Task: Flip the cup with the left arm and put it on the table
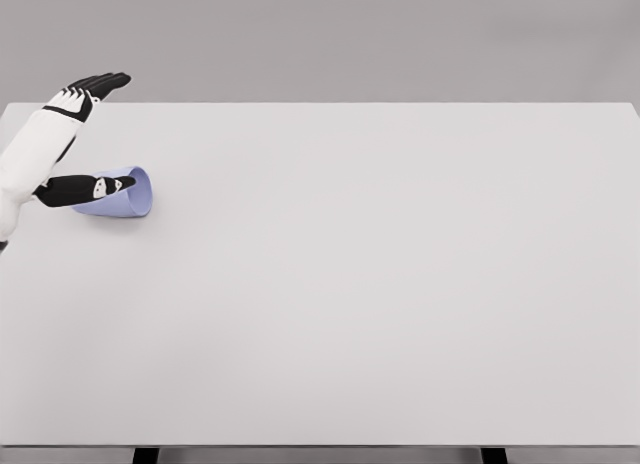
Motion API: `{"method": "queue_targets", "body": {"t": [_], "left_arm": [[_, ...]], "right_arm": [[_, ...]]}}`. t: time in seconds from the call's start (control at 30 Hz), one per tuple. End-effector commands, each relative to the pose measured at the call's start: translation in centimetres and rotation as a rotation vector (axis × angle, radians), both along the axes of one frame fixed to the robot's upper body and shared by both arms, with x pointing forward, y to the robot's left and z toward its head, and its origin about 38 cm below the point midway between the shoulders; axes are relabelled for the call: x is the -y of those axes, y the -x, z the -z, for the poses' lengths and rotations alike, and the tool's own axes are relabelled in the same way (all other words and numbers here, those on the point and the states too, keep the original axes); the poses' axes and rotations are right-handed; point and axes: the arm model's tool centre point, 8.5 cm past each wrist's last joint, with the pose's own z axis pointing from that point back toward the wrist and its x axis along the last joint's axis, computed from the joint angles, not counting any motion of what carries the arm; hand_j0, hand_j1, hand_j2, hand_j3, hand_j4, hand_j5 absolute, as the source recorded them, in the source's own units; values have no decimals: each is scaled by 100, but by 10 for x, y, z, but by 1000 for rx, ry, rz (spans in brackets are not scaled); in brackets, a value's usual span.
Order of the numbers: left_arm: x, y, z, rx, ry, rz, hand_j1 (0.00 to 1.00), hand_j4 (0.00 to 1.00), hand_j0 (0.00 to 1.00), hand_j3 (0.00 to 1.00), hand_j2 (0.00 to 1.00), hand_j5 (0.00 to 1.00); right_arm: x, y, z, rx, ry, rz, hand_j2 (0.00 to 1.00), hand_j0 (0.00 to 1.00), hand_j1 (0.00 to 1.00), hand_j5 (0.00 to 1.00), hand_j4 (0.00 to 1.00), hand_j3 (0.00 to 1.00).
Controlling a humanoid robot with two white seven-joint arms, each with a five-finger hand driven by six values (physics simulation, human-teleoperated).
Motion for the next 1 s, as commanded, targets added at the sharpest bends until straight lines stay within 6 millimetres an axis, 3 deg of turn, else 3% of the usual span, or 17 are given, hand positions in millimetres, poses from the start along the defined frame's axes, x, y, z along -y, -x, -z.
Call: {"method": "queue_targets", "body": {"t": [0.0, 0.53, 0.7, 0.83, 0.97], "left_arm": [[-3, 0, -2, 1, -9, -1, 100, 100, 100, 100, 100, 100], [-5, 2, -1, -17, -49, 7, 100, 100, 100, 100, 100, 100], [5, 4, 5, -33, -86, 44, 100, 100, 100, 100, 100, 100], [-25, 9, -9, -85, -292, 45, 100, 100, 100, 100, 100, 100], [-28, 9, 7, -155, -363, 10, 100, 100, 100, 100, 100, 100]], "right_arm": [[0, 1, 0, -2, -2, 0, 100, 100, 100, 100, 100, 100], [0, 4, 0, -6, 1, 2, 100, 100, 100, 100, 100, 100], [0, 4, 0, -6, 1, 2, 100, 100, 100, 100, 100, 100], [0, 4, 0, -6, 1, 2, 100, 100, 100, 100, 100, 100], [0, 4, 0, -6, 1, 2, 100, 100, 100, 100, 100, 100]]}}
